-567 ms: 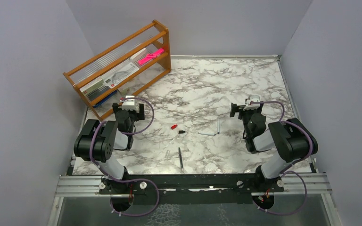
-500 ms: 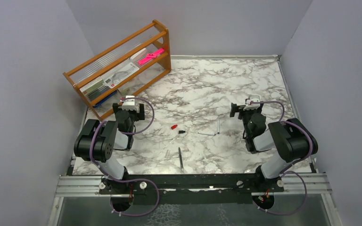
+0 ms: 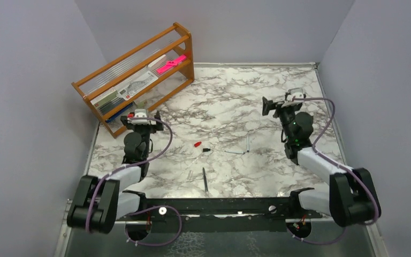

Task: Insert the pens into the pen caps

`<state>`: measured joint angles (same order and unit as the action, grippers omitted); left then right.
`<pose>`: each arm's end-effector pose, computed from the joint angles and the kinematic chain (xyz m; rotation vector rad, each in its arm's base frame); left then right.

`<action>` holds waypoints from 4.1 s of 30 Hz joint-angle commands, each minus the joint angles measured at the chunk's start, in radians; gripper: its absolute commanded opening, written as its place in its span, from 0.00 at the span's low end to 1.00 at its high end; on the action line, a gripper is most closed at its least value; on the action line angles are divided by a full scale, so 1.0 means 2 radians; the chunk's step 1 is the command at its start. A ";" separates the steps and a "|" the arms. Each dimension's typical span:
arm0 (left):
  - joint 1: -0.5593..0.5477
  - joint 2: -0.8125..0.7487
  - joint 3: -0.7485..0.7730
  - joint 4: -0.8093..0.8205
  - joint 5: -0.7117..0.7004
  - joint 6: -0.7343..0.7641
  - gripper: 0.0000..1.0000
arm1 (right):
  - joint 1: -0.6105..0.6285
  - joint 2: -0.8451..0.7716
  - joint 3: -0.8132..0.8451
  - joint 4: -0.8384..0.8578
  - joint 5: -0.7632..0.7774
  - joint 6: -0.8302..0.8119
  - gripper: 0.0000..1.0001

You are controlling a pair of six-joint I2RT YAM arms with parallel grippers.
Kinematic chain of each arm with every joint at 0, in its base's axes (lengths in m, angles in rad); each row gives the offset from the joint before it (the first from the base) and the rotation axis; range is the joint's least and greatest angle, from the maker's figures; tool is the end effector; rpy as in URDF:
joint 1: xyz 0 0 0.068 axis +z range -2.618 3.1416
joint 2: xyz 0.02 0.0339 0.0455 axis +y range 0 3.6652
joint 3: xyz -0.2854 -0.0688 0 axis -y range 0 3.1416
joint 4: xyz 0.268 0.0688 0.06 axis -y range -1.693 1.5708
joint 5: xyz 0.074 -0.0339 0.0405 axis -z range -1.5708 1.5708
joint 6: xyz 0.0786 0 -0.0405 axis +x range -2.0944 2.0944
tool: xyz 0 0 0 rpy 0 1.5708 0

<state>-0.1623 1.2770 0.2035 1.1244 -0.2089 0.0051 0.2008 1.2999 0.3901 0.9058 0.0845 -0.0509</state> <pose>0.2677 -0.0273 0.1874 -0.0398 1.5206 0.0331 0.3030 0.0549 0.2132 -0.1318 1.5695 0.0510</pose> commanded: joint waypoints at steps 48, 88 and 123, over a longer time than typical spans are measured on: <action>-0.230 -0.201 0.167 -0.629 -0.203 -0.330 0.93 | 0.525 0.157 0.293 -0.660 0.120 0.412 0.59; -0.229 -0.240 0.160 -0.577 -0.046 -0.295 0.89 | 0.531 0.166 0.306 -0.613 0.178 0.414 0.01; -0.217 -0.194 0.250 -0.717 -0.098 -0.313 0.98 | 0.528 0.212 0.392 -0.691 0.224 0.409 0.61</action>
<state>-0.6163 0.8646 0.6315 -0.2432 -0.3611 -0.6369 1.1801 1.6924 1.1149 -0.4946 0.5419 0.7326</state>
